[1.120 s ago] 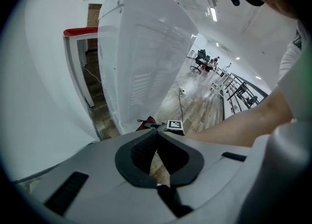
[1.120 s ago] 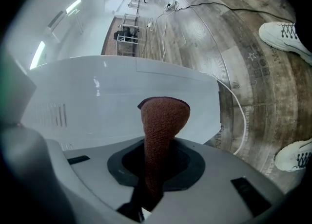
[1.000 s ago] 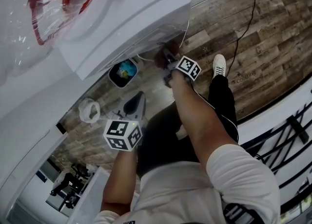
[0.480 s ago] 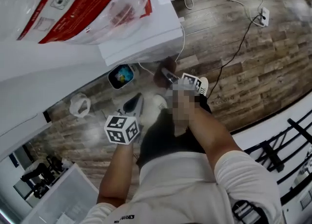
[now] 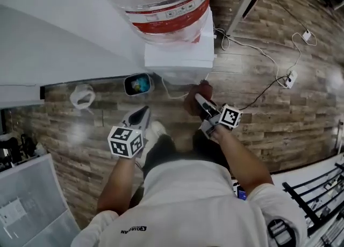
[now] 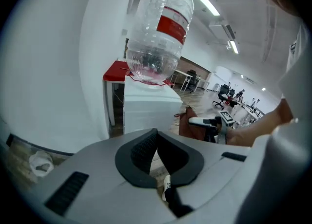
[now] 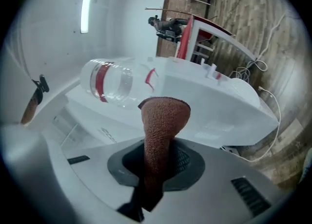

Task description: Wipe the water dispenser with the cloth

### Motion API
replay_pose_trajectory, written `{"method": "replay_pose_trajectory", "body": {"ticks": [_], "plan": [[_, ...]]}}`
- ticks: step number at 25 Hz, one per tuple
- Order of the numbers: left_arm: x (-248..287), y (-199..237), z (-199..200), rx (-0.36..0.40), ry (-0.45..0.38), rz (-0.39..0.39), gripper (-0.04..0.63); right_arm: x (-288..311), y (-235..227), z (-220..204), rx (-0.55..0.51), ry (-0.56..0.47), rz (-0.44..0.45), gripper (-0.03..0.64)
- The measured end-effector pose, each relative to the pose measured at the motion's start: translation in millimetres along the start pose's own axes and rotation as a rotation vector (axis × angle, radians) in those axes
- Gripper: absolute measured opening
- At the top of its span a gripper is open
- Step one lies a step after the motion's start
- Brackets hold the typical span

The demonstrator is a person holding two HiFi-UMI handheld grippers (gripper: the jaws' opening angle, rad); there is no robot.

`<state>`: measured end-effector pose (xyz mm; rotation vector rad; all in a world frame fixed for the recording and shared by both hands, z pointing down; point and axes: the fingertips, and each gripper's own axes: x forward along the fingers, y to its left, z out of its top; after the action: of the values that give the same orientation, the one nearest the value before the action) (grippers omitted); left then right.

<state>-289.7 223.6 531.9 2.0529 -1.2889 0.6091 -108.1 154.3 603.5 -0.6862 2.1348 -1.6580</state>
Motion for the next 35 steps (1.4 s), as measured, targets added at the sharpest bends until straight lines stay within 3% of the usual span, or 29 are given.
{"method": "replay_pose_trajectory", "body": {"ticks": [3, 6, 10, 15, 22, 28, 35], "plan": [[-19, 0, 7, 0.016, -0.024, 0.004, -0.011, -5, 59, 14, -0.114, 0.039, 0.078, 0.055], [-34, -2, 12, 0.045, -0.049, -0.019, -0.011, -9, 110, 9, -0.274, 0.074, 0.094, 0.055], [-47, -10, 21, 0.111, -0.089, -0.096, -0.011, -13, 165, 0, -0.375, -0.003, 0.124, 0.055], [-84, -10, 9, 0.175, -0.121, -0.189, -0.011, -21, 221, -44, -0.491, -0.091, 0.107, 0.055], [-126, 7, -17, 0.146, -0.137, -0.272, -0.011, -42, 249, -94, -0.491, -0.194, 0.044, 0.055], [-135, -4, -7, 0.122, -0.179, -0.359, -0.011, -66, 262, -115, -0.544, -0.219, -0.031, 0.055], [-157, 1, -20, 0.125, -0.209, -0.336, -0.011, -57, 243, -122, -0.711, -0.101, -0.235, 0.055]]}}
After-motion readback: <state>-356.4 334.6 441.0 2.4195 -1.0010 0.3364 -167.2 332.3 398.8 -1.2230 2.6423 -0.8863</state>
